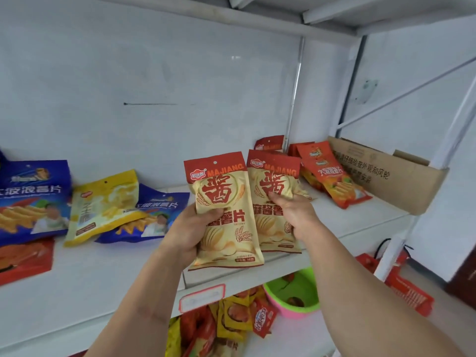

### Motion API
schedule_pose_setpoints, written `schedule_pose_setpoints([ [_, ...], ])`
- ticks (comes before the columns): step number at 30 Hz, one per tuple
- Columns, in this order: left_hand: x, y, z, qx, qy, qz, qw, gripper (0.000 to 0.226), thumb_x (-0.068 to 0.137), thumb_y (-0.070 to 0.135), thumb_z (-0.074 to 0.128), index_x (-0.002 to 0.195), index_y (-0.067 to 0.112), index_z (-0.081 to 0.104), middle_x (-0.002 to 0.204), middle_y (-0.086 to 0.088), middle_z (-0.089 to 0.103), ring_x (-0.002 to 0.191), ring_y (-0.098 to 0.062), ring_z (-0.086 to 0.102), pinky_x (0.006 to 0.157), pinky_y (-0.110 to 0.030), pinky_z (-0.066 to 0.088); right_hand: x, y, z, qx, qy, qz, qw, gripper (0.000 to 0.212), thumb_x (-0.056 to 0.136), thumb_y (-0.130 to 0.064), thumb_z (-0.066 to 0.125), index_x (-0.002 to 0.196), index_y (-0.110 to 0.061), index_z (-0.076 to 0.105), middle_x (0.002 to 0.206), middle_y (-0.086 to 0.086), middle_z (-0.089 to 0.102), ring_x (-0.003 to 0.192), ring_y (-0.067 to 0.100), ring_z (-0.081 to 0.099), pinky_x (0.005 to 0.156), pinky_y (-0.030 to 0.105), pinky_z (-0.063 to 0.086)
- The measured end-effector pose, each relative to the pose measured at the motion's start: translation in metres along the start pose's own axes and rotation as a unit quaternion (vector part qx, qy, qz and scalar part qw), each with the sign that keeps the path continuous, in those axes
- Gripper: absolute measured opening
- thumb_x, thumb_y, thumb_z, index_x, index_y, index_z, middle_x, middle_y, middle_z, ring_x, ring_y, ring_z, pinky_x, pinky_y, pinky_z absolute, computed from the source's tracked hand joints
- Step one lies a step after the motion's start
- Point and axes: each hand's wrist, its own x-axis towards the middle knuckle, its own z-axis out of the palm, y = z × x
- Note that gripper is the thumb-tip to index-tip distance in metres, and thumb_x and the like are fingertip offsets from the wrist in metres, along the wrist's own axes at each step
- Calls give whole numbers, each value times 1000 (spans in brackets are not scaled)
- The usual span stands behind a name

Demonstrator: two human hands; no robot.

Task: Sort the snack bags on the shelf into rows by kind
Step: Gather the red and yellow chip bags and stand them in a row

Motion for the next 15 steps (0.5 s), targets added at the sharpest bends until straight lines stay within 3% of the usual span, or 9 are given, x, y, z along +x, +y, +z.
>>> schedule_pose_setpoints([
  [6, 41, -5, 40, 7, -15, 6, 1000, 25, 94, 8, 65, 118, 10, 64, 104, -11, 78, 92, -31, 76, 77, -45, 61, 45, -1, -35, 12, 6, -16, 1000, 27, 81, -33, 81, 103, -19, 72, 94, -1, 78, 86, 20, 74, 87, 41, 58],
  [12, 72, -13, 69, 18, 5, -2, 1000, 25, 93, 11, 67, 119, 11, 64, 105, -12, 77, 95, -34, 75, 90, -56, 56, 90, -5, -68, -3, -12, -33, 999, 14, 85, -31, 78, 84, -24, 66, 87, -6, 73, 72, 7, 66, 62, 24, 48],
  [15, 83, -19, 85, 29, 27, 6, 999, 24, 93, 11, 67, 118, 11, 64, 104, -12, 77, 94, -34, 75, 88, -55, 57, 115, -4, -83, -18, -37, -43, 998, 21, 86, -32, 76, 80, -27, 57, 83, -8, 66, 70, 4, 57, 76, 27, 45],
])
